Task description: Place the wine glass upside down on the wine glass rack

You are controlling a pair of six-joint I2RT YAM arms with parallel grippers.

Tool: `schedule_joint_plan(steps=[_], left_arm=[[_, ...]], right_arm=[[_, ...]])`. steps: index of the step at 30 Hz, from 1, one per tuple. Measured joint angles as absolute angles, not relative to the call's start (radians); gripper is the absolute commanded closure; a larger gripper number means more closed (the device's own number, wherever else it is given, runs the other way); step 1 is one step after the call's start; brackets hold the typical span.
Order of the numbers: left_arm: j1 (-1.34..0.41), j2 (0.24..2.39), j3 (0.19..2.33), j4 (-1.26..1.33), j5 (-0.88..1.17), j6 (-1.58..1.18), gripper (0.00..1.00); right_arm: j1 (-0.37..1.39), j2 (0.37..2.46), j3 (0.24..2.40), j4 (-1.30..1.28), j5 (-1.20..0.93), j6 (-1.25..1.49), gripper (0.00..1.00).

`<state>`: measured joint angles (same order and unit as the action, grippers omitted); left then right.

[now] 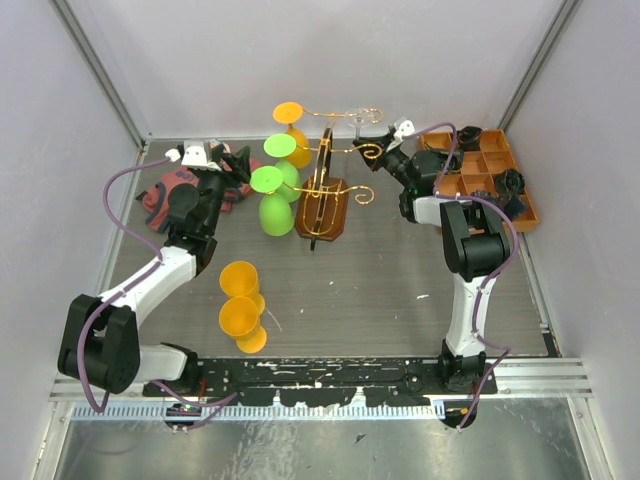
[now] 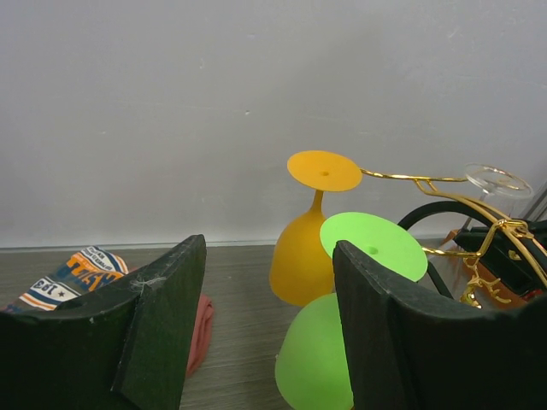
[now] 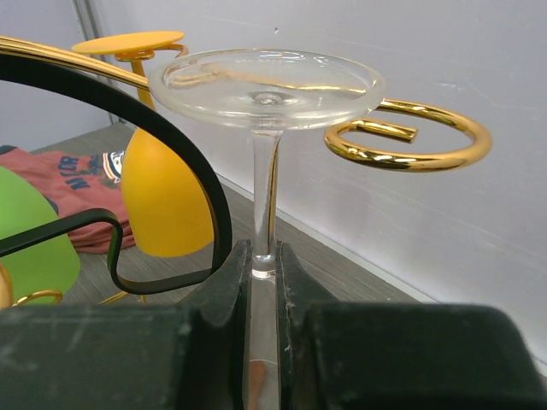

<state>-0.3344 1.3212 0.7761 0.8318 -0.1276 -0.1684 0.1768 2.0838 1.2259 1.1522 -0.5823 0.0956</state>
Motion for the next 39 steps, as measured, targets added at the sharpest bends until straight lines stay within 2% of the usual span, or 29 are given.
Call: schedule_joint_plan(steps=[26, 39], left_arm=[[-0.334, 1.321, 0.776, 0.83, -0.113, -0.168, 0.32], [-0.334, 1.321, 0.776, 0.83, -0.103, -0.17, 0.33]], right_arm=[[0.169, 2.132, 1.292, 1.142, -0.445, 0.113, 0.99], [0.164, 2.128, 1.246, 1.188, -0.321, 0.124, 0.99]])
